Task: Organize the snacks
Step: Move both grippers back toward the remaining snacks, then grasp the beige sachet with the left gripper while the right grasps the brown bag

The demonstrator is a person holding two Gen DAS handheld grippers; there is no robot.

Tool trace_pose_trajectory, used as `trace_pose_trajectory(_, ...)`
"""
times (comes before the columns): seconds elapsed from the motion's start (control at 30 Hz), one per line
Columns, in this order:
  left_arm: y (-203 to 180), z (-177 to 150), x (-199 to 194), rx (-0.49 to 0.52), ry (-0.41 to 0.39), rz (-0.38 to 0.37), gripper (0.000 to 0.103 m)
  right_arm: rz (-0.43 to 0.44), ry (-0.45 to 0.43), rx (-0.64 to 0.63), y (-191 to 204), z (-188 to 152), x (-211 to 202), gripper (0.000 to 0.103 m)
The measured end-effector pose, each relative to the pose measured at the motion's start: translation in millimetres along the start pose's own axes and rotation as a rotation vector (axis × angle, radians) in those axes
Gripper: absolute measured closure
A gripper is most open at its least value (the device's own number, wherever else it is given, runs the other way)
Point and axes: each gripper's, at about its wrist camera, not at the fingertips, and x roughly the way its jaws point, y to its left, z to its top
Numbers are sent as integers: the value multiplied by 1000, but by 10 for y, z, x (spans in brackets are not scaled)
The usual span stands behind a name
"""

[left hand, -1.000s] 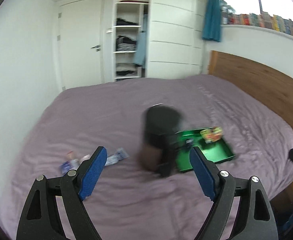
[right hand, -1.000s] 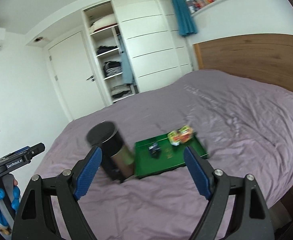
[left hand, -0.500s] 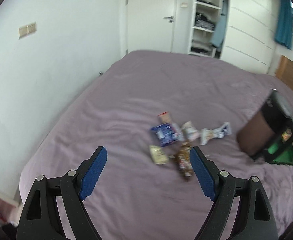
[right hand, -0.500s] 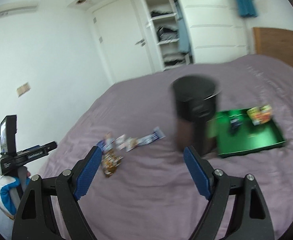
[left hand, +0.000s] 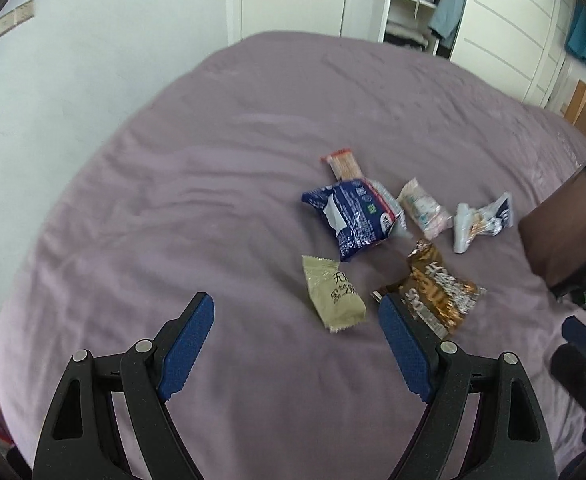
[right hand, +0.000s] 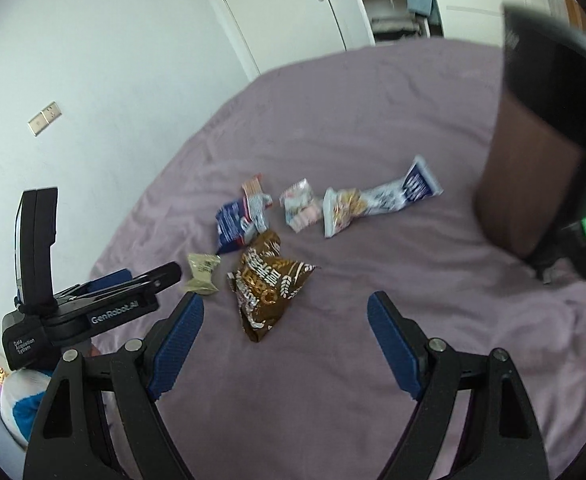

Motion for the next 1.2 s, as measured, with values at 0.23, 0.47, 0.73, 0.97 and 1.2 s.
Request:
trace_pose_trajectory(0.23, 5, 8, 410, -12, 52, -2, 22, 38, 54, 28, -78, 70, 456, 15)
trace_pose_trajectory(0.47, 43, 21, 495, -11, 44, -10, 23, 62, 94, 36, -80, 87, 762, 15)
trace_pose_trajectory(0.73, 87, 31, 586, -17, 47, -29, 23, 103, 113, 49, -96, 91, 962, 15)
trace_pose_trajectory(0.97, 89, 53, 662, -8, 40, -31, 25, 153, 121, 42, -40, 160, 1123, 36)
trace_pose_trajectory(1.2, 103, 59, 675, -9, 33, -35, 46, 185, 134, 20, 17, 164, 1172, 71)
